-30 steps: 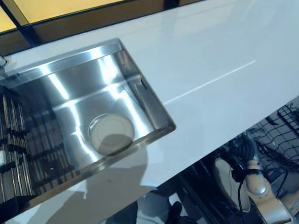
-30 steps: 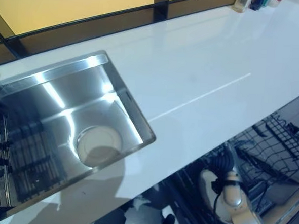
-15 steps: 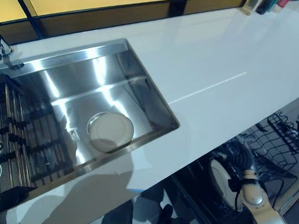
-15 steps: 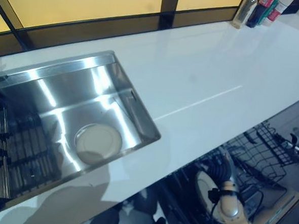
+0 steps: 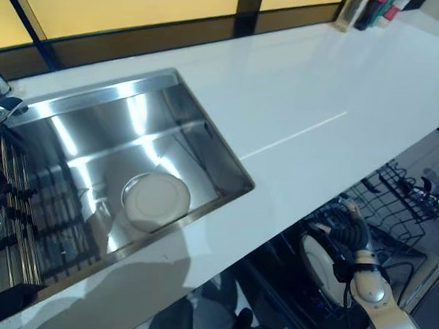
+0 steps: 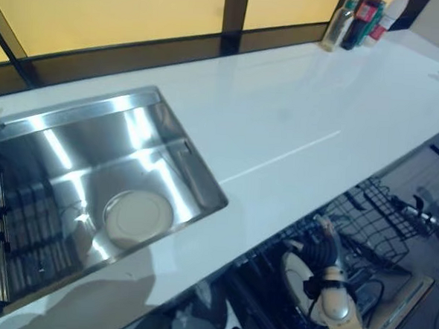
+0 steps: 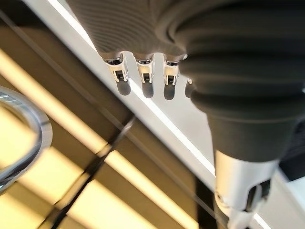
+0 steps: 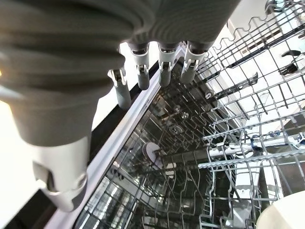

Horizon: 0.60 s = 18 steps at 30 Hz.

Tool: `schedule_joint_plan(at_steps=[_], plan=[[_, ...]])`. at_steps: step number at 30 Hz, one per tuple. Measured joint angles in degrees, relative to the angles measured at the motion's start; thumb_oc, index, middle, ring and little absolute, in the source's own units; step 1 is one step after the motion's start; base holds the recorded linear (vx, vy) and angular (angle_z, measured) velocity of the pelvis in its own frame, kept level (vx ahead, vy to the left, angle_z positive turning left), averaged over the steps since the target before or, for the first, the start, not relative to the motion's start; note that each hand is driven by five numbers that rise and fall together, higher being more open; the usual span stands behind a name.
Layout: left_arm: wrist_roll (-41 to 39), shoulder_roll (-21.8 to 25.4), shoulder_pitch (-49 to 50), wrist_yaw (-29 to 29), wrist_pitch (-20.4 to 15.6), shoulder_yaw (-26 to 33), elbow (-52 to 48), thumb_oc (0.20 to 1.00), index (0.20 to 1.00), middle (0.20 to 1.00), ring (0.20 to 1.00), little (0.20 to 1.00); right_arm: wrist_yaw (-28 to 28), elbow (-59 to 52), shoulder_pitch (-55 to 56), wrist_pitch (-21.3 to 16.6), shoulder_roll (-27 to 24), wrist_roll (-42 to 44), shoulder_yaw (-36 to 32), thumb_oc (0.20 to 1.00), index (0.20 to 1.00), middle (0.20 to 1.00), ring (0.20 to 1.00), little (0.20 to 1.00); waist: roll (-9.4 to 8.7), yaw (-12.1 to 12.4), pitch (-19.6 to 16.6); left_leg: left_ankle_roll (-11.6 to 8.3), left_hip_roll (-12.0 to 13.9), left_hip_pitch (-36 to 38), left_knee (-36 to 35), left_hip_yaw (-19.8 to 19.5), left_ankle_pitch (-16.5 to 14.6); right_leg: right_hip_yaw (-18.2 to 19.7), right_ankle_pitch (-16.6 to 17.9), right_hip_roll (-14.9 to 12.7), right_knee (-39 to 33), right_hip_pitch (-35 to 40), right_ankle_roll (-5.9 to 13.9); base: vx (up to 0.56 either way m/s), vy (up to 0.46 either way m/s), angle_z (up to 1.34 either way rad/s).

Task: Pick up plates and place into dishwasher.

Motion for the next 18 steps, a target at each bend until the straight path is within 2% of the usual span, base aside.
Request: schedule_joint_plan(at_steps=[5,9,10,14,18], plan=[[3.82,0.04,-0.40,4.46,1.23,-1.48,0.01,1.000,1.000,1.000,1.000,1.000,0.61,0.00,0.43,0.00,-0.46,-0.02,0.50,1.000,1.000,1.000,1.000,1.000,2.86,-1.60,-2.52,0.15,0.13,0.81,-0.34,0.80,-0.09,0.84,0.00,-0.06,0.09,-0.01,0.01,0.03,0.058,-0.09],[4.39,0.10,-2.35,4.70,2.46,-3.41,0.39,1.000,1.000,1.000,1.000,1.000,1.38,0.09,0.98,0.00,-1.51,-0.05,0.76,1.000,1.000,1.000,1.000,1.000,5.16,-2.19,-4.25,0.36,0.17,1.55,-1.05,1.52,-0.13,1.59,-0.05,-0.23,0.49,-0.09,0.04,0.04,0.090,-0.10],[4.27,0.09,-2.48,4.42,2.43,-4.21,0.43,1.000,1.000,1.000,1.000,1.000,1.58,0.12,0.98,-0.01,-1.54,-0.07,0.77,1.000,1.000,1.000,1.000,1.000,5.69,-2.95,-4.58,0.42,0.15,1.90,-1.30,1.79,-0.09,1.80,-0.10,-0.31,0.61,-0.08,0.04,0.04,0.082,-0.06],[1.62,0.09,-2.23,0.33,2.52,-6.68,0.89,1.000,1.000,1.000,1.000,1.000,3.30,0.13,1.06,-0.01,-1.98,-1.29,0.76,1.000,1.000,1.000,1.000,1.000,7.21,-4.13,-5.40,0.57,0.16,2.98,-2.10,2.84,0.04,2.78,-0.24,-0.30,1.09,-0.10,0.10,0.04,0.064,-0.11],[-6.74,-0.32,-2.00,-9.18,2.81,-9.59,2.96,1.000,1.000,1.000,1.000,1.000,5.04,0.13,1.67,-0.02,-4.09,-1.73,0.49,1.000,1.000,1.000,1.000,1.000,8.12,-5.14,-5.50,0.52,0.16,3.04,-2.15,3.73,0.14,3.55,-0.74,-0.34,2.48,-1.11,0.09,0.01,0.054,-0.10]])
